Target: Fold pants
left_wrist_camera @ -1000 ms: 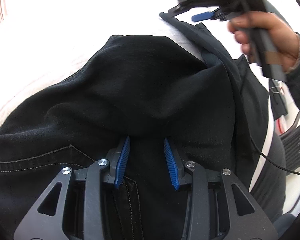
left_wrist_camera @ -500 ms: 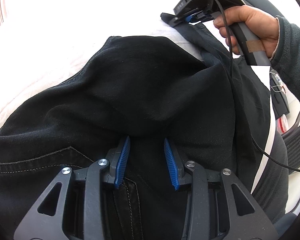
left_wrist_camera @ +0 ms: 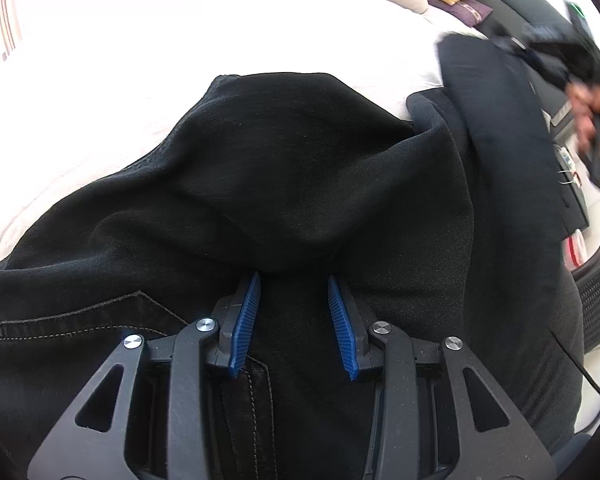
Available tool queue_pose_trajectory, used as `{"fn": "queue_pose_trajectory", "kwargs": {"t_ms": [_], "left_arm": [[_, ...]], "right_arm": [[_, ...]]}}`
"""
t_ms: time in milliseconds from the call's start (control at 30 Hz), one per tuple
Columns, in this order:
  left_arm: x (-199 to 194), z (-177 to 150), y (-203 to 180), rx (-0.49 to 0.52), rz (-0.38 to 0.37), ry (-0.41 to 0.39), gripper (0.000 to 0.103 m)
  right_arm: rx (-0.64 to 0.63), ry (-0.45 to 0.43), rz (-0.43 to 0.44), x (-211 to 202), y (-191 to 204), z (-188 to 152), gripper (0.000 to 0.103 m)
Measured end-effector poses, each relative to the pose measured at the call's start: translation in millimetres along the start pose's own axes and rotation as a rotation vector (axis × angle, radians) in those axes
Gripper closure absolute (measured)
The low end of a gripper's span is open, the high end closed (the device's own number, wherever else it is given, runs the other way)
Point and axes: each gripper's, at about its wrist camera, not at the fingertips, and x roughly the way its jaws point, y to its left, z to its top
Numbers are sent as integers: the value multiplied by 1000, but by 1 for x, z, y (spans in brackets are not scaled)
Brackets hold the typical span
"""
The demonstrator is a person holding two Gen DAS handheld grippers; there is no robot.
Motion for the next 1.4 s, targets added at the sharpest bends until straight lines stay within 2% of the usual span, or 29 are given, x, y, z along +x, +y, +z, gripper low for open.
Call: {"fn": "queue_pose_trajectory", "kwargs": {"t_ms": [67, 200, 333, 533, 700, 867, 1033, 1233, 1400], "left_arm": [[0, 0, -4, -8, 12, 0, 68], [1, 0, -14, -36, 32, -3, 68], [0, 0, -21, -60, 36, 2, 68], [-2, 5, -30, -85, 43, 6, 63], [3, 1, -44, -57, 70, -17, 59], [3, -5, -49, -47, 72, -32, 58], [-1, -9, -47, -39, 70, -45, 58], [-4, -12, -53, -25, 81, -56, 58], [-4, -15, -59, -13, 95, -62, 58]], "right_arm": [[91, -32, -17, -19, -39, -10, 97], [285, -9, -41, -27, -107, -48, 97], [405, 15, -45, -17, -142, -77, 97], [438, -34, 1, -23, -145, -79, 97], [241, -121, 27, -48, -111, -51, 97], [187, -180, 78, -68, -96, -32, 97], [217, -160, 49, -63, -112, -48, 97], [400, -40, -23, -32, -158, -87, 97], [308, -106, -1, -51, -142, -70, 97]]}}
